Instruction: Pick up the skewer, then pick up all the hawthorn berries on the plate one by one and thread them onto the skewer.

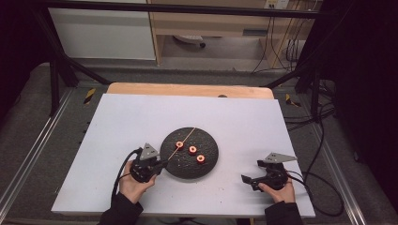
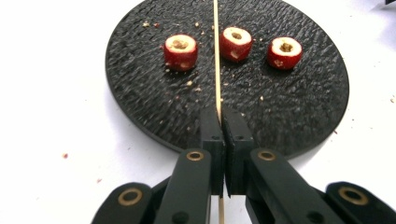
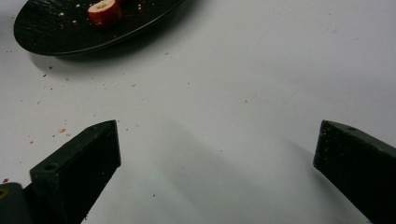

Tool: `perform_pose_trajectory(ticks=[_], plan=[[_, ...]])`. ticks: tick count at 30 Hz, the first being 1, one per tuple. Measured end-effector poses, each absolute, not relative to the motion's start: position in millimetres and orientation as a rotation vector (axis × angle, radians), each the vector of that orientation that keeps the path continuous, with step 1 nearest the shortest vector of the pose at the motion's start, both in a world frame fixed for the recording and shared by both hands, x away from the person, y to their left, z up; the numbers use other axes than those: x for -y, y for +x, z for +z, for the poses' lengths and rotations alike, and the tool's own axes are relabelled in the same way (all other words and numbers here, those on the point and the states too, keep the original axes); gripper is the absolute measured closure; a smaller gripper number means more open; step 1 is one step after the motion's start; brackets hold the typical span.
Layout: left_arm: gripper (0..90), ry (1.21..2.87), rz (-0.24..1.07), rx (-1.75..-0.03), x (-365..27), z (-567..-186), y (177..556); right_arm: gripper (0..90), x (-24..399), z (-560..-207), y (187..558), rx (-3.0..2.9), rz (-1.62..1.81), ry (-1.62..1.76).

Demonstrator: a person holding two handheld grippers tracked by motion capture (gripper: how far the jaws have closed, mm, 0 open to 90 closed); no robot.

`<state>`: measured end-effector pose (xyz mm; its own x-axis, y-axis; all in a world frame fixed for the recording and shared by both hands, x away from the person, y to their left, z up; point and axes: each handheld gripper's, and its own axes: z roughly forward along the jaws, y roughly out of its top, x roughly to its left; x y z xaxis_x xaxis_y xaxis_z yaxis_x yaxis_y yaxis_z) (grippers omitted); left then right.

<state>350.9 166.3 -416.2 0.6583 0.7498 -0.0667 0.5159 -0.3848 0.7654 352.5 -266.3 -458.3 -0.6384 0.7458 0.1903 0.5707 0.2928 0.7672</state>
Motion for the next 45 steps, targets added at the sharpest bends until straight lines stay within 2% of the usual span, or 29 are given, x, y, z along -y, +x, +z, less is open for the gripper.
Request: perform_pose_trajectory(ticks=[17,45], plan=[[88.0,1.979,0.36,-0.955,-219.2,-428.9,327.1,1.2,260.4,-455.6,353.5,-2.354,1.247,1.232],[88.0,1.991,0.364,-0.9,-227.9,-438.9,319.0,1.3,194.0,-412.3,376.1,-2.443,1.168,1.147]])
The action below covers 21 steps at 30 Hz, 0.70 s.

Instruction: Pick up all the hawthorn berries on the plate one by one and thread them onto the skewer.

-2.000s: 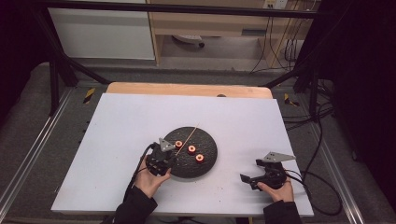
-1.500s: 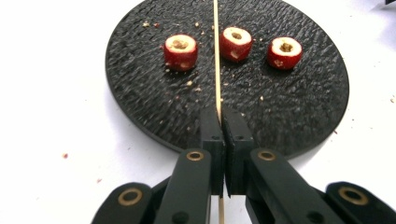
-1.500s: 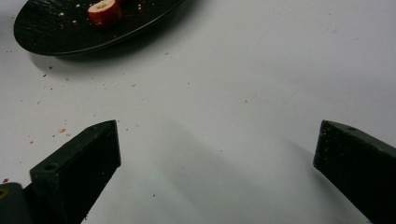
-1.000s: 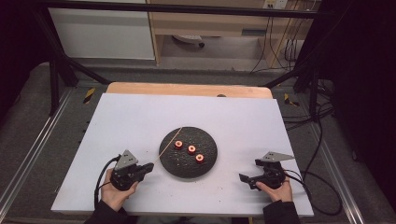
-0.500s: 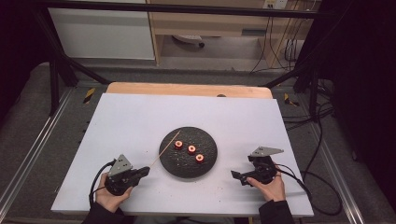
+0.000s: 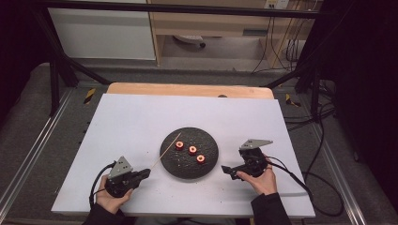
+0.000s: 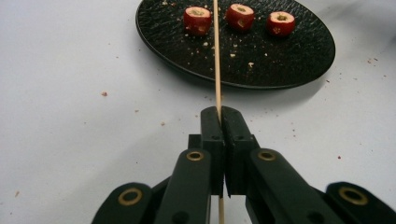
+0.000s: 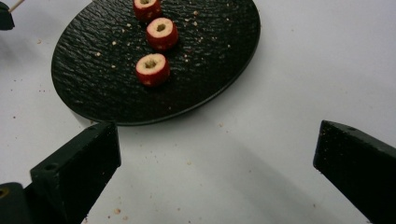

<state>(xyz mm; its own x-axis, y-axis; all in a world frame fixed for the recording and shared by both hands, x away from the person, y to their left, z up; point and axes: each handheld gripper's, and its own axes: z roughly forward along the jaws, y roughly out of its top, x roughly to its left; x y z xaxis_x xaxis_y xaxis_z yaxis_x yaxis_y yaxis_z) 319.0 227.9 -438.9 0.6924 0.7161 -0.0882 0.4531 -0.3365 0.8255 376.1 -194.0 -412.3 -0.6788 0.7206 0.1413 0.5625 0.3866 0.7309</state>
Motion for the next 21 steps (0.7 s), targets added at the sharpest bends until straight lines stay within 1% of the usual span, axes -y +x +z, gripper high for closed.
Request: perform_pose_trajectory(ticks=[9,16,21], plan=[[88.0,1.992,0.363,-0.899,-227.9,-439.3,318.8,0.7,167.9,-397.7,388.0,-2.482,1.111,1.127],[88.0,1.991,0.367,-0.899,-228.3,-438.9,318.6,1.1,137.0,-387.1,398.0,-2.523,1.034,1.084],[88.0,1.994,0.367,-0.898,-228.5,-439.1,318.9,5.1,120.7,-383.5,405.5,-2.564,1.0,1.084]])
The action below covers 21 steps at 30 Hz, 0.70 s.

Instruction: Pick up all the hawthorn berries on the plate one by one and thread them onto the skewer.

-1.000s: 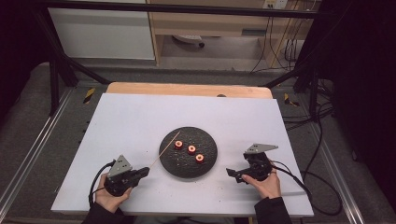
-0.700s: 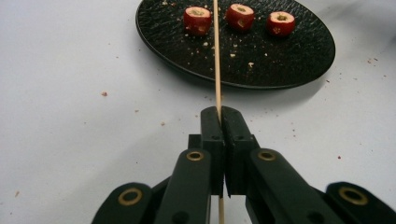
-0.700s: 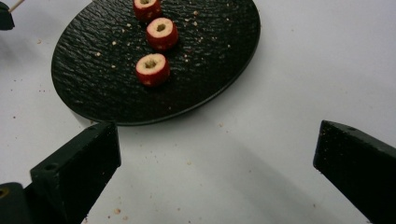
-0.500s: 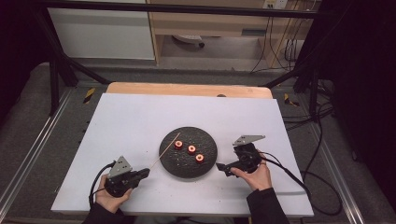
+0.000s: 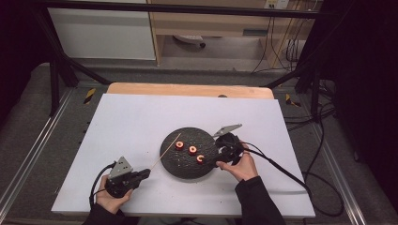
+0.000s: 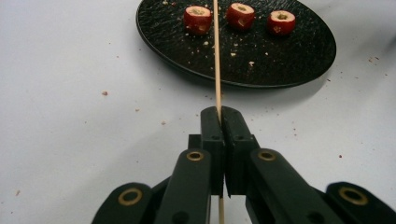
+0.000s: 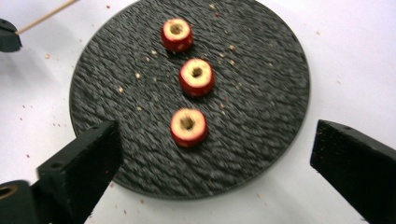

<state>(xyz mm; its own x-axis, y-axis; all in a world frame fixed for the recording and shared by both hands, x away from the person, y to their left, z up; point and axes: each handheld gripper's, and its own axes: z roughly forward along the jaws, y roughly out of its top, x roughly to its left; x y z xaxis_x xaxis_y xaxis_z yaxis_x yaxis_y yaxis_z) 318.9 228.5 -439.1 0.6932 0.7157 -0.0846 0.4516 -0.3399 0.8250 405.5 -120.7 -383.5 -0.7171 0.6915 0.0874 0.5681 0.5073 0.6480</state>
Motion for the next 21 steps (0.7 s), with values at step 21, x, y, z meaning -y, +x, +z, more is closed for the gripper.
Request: perform_pose_trajectory(ticks=[21], plan=[[88.0,1.996,0.375,-0.888,-227.4,-438.9,318.2,39.8,80.9,-398.6,435.0,-2.758,0.745,1.179]])
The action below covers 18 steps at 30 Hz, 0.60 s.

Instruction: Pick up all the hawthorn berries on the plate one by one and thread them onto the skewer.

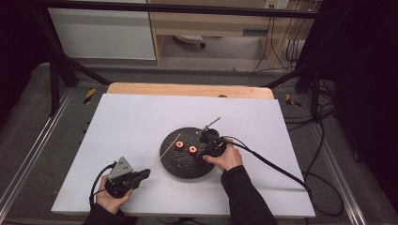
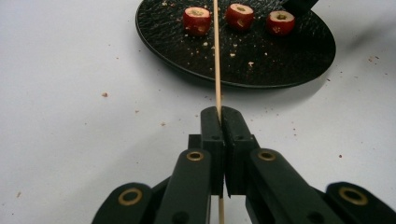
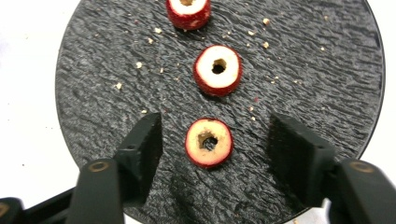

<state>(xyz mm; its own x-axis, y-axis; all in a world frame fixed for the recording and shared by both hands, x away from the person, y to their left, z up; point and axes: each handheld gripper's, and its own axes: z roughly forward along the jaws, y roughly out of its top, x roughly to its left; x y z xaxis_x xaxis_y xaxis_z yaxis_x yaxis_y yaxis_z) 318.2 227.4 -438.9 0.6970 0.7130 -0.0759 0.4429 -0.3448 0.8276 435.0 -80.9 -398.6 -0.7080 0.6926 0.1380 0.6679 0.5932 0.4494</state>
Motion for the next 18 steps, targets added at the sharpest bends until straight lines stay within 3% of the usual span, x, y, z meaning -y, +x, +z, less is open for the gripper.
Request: perform_pose_trajectory(ticks=[18], plan=[[88.1,2.004,0.372,-0.885,-225.7,-439.5,317.9,56.2,78.0,-408.4,444.3,-2.827,0.687,1.278]])
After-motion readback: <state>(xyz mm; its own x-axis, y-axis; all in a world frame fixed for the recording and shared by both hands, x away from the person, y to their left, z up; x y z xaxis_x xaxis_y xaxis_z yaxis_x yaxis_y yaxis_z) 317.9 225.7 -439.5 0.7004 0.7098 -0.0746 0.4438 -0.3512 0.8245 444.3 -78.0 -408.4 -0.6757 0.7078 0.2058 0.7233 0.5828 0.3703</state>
